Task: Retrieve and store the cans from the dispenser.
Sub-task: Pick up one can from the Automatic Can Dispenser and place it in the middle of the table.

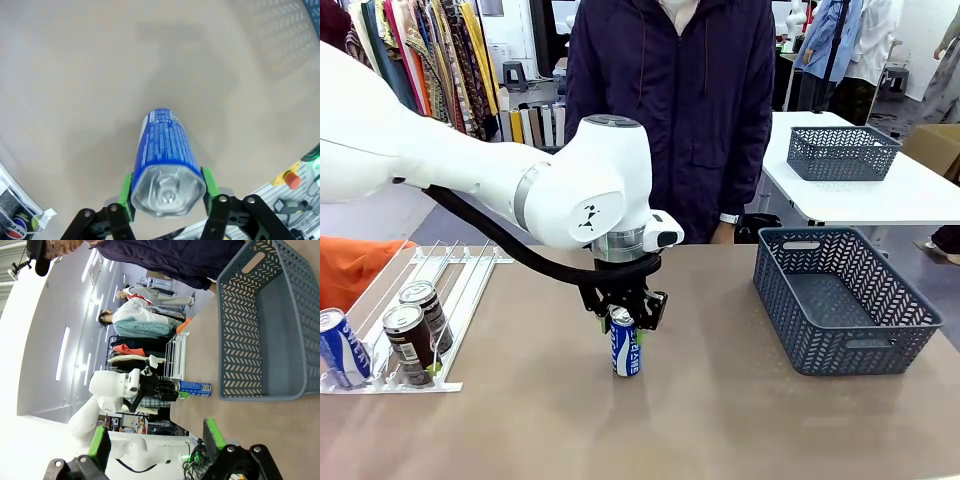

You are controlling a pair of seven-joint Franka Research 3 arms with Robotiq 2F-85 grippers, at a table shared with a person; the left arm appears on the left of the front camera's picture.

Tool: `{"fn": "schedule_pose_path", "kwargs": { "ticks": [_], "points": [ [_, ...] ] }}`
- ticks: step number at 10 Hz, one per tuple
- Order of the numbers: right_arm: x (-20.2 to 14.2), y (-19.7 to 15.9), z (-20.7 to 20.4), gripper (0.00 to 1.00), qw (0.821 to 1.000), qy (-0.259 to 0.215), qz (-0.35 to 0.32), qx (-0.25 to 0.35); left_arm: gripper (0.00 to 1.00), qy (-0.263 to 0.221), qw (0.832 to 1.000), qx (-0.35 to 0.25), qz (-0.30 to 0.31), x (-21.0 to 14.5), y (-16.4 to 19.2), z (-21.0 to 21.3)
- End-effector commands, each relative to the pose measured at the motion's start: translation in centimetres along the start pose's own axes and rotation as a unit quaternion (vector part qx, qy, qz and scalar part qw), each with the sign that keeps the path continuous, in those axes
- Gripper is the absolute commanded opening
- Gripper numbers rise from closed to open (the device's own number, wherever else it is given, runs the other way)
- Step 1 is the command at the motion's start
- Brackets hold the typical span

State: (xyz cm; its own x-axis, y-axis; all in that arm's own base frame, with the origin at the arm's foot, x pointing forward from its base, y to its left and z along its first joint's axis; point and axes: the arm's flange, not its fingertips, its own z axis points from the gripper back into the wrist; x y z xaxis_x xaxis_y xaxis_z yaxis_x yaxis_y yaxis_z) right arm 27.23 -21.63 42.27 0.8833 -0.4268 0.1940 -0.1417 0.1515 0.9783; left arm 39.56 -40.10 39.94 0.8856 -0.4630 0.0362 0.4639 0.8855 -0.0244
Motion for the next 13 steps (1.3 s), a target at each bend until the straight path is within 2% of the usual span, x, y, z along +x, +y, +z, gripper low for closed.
{"fn": "schedule_pose_path", "kwargs": {
  "ticks": [1, 3, 5, 6, 8, 9, 10, 11, 12, 13],
  "points": [
    [0.2, 0.2, 0.0, 1.00, 1.000, -0.002, 0.012, 0.004, 1.00, -0.028, 0.999, 0.013, 0.011, -0.4, 0.0, 1.2],
    [0.2, 0.2, 0.0, 1.00, 1.000, -0.002, 0.012, 0.004, 1.00, -0.036, 0.999, -0.003, 0.012, -0.9, 0.6, 2.6],
    [0.2, 0.2, 0.0, 1.00, 1.000, -0.002, 0.012, 0.004, 1.00, -0.035, 0.999, -0.024, 0.014, -3.2, 3.0, 6.5],
    [0.2, 0.2, 0.0, 1.00, 1.000, -0.002, 0.012, 0.004, 1.00, -0.019, 0.999, -0.042, -0.002, -5.5, 5.0, 9.4],
    [0.2, 0.2, 0.0, 1.00, 1.000, -0.002, 0.012, 0.004, 1.00, -0.001, 0.989, -0.140, -0.047, -10.2, 11.2, 14.0],
    [0.2, 0.2, 0.0, 1.00, 1.000, -0.002, 0.012, 0.004, 1.00, 0.004, 0.975, -0.210, -0.073, -12.8, 15.9, 16.1],
    [0.2, 0.2, 0.0, 1.00, 1.000, -0.002, 0.012, 0.004, 1.00, -0.020, 0.966, -0.252, -0.054, -15.2, 20.3, 17.6],
    [0.2, 0.2, 0.0, 1.00, 1.000, -0.002, 0.012, 0.004, 1.00, -0.040, 0.949, -0.310, -0.040, -17.7, 25.1, 18.3],
    [0.2, 0.2, 0.0, 1.00, 1.000, -0.002, 0.012, 0.004, 1.00, -0.068, 0.928, -0.367, -0.014, -20.5, 29.8, 18.3],
    [0.2, 0.2, 0.0, 1.00, 1.000, -0.002, 0.012, 0.004, 1.00, -0.109, 0.893, -0.437, 0.019, -24.2, 34.7, 17.5]
  ]
}}
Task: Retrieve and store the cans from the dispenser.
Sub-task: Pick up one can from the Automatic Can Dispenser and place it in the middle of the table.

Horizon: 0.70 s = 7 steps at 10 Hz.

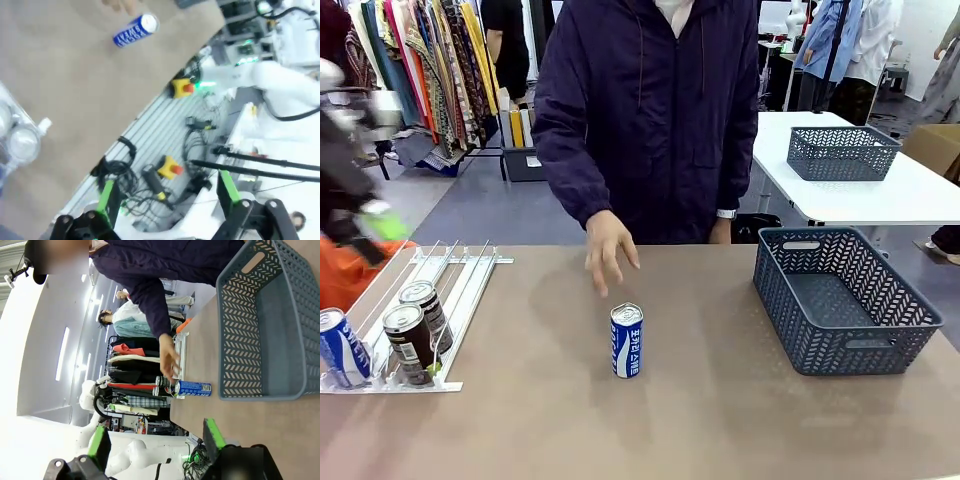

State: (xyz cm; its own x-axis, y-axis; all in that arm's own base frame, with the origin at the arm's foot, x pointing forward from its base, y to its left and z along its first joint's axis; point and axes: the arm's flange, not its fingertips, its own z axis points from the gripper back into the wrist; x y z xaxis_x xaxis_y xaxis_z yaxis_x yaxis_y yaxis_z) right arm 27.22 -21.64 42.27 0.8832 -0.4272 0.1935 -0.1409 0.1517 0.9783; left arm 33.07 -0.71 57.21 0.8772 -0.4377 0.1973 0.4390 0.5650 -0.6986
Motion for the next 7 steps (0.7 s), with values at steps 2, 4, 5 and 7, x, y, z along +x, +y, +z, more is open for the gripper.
{"fn": "schedule_pose_path", "kwargs": {
  "ticks": [2, 4, 5, 7],
  "points": [
    [0.2, 0.2, 0.0, 1.00, 1.000, -0.002, 0.012, 0.005, 1.00, -0.186, 0.965, -0.153, 0.105, -8.2, 9.6, 4.2],
    [0.2, 0.2, 0.0, 1.00, 1.000, -0.002, 0.012, 0.005, 1.00, -0.328, 0.906, -0.201, 0.175, -15.1, 13.7, 5.0],
    [0.2, 0.2, 0.0, 1.00, 1.000, -0.002, 0.012, 0.005, 1.00, -0.372, 0.877, -0.204, 0.224, -16.6, 14.8, 5.2],
    [0.2, 0.2, 0.0, 1.00, 1.000, -0.002, 0.012, 0.005, 1.00, -0.234, 0.942, -0.172, 0.166, -14.7, 13.7, 5.9]
  ]
}}
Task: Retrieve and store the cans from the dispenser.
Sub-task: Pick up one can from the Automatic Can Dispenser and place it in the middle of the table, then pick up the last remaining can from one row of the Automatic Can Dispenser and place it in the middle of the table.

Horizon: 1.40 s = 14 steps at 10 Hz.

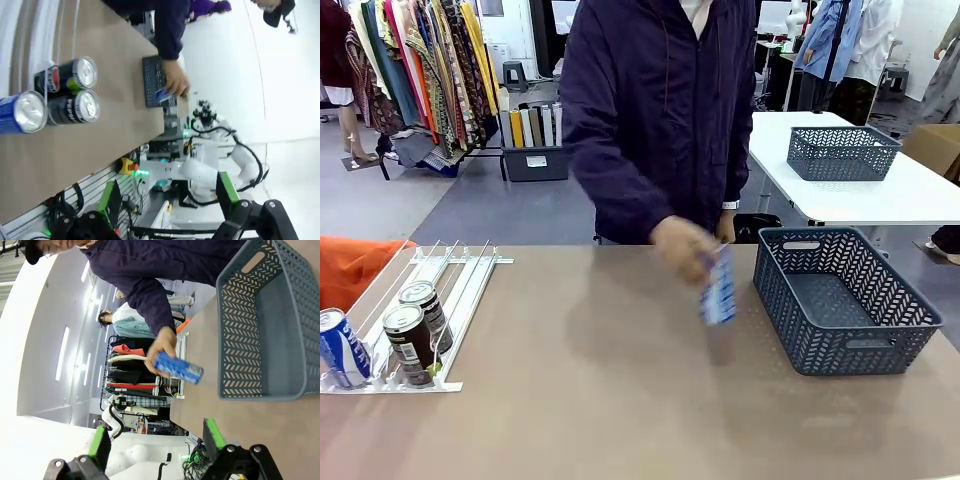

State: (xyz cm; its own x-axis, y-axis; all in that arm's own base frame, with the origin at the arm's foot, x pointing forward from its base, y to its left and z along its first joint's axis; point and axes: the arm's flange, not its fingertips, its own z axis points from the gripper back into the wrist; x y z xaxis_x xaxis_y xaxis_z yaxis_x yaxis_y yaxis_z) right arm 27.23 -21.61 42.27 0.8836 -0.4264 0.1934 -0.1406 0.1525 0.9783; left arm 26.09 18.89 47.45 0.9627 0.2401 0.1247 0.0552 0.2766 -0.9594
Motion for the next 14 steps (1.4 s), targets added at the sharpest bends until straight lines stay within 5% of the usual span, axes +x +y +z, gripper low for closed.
{"fn": "schedule_pose_path", "kwargs": {
  "ticks": [1, 7, 8, 9, 11, 13, 14],
  "points": [
    [0.2, 0.2, 0.0, 1.00, 1.000, -0.002, 0.012, 0.005, 1.00, 0.051, 0.998, 0.018, -0.030, 1.0, -1.6, -1.2],
    [0.2, 0.2, 0.0, 1.00, 1.000, -0.002, 0.012, 0.005, 1.00, 0.045, 0.999, 0.020, -0.019, 1.3, -2.1, -1.9],
    [0.2, 0.2, 0.0, 1.00, 1.000, -0.002, 0.012, 0.005, 1.00, 0.050, 0.985, 0.161, -0.027, 1.4, -3.2, -3.9],
    [0.2, 0.2, 0.0, 1.00, 1.000, -0.002, 0.012, 0.005, 1.00, 0.071, 0.950, 0.297, -0.067, 1.3, -4.8, -5.9],
    [0.2, 0.2, 0.0, 1.00, 1.000, -0.002, 0.012, 0.005, 1.00, 0.106, 0.849, 0.504, -0.116, 1.9, -5.6, -10.0],
    [0.2, 0.2, 0.0, 1.00, 1.000, -0.002, 0.012, 0.005, 1.00, 0.120, 0.796, 0.584, -0.103, 2.7, -5.4, -13.0],
    [0.2, 0.2, 0.0, 1.00, 1.000, -0.002, 0.012, 0.005, 1.00, 0.102, 0.789, 0.596, -0.109, 3.4, -5.5, -13.7]
  ]
}}
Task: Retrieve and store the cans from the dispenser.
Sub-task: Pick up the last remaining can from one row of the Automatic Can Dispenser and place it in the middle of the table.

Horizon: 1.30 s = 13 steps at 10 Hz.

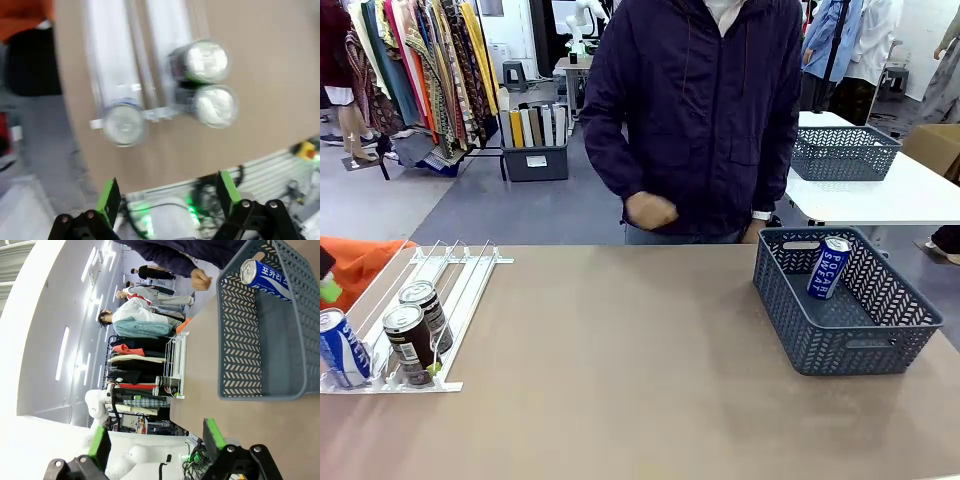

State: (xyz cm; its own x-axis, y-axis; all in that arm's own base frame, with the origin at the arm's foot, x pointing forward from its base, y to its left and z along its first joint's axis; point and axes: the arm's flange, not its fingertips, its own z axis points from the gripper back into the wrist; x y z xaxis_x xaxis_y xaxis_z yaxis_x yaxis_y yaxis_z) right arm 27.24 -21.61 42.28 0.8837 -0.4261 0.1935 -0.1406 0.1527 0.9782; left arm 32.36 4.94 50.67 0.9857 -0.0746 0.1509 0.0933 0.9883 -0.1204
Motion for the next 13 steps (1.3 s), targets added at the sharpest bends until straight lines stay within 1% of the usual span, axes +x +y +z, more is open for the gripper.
{"fn": "schedule_pose_path", "kwargs": {
  "ticks": [1, 3, 4, 5, 9, 12, 13],
  "points": [
    [0.2, 0.2, 0.0, 1.00, 1.000, -0.002, 0.012, 0.005, 1.00, -0.012, 0.997, -0.081, 0.007, -0.7, 1.0, 0.9],
    [0.2, 0.2, 0.0, 1.00, 1.000, -0.002, 0.012, 0.005, 1.00, -0.012, 0.997, -0.081, 0.007, -0.7, 1.0, 0.9],
    [0.2, 0.2, 0.0, 1.00, 1.000, -0.002, 0.012, 0.005, 1.00, -0.002, 1.000, -0.024, 0.000, 0.0, 0.1, 0.0],
    [0.2, 0.2, 0.0, 1.00, 1.000, -0.002, 0.012, 0.005, 1.00, 0.002, 0.999, 0.019, 0.038, 1.4, 1.3, -1.5],
    [0.2, 0.2, 0.0, 1.00, 1.000, -0.002, 0.012, 0.005, 1.00, -0.004, 0.999, 0.013, 0.047, 2.2, 2.6, -4.5],
    [0.2, 0.2, 0.0, 1.00, 1.000, -0.002, 0.012, 0.005, 1.00, 0.016, 0.997, 0.040, 0.067, 2.4, 3.5, -8.0],
    [0.2, 0.2, 0.0, 1.00, 1.000, -0.002, 0.012, 0.005, 1.00, 0.026, 0.997, 0.030, 0.064, 2.5, 3.6, -8.8]
  ]
}}
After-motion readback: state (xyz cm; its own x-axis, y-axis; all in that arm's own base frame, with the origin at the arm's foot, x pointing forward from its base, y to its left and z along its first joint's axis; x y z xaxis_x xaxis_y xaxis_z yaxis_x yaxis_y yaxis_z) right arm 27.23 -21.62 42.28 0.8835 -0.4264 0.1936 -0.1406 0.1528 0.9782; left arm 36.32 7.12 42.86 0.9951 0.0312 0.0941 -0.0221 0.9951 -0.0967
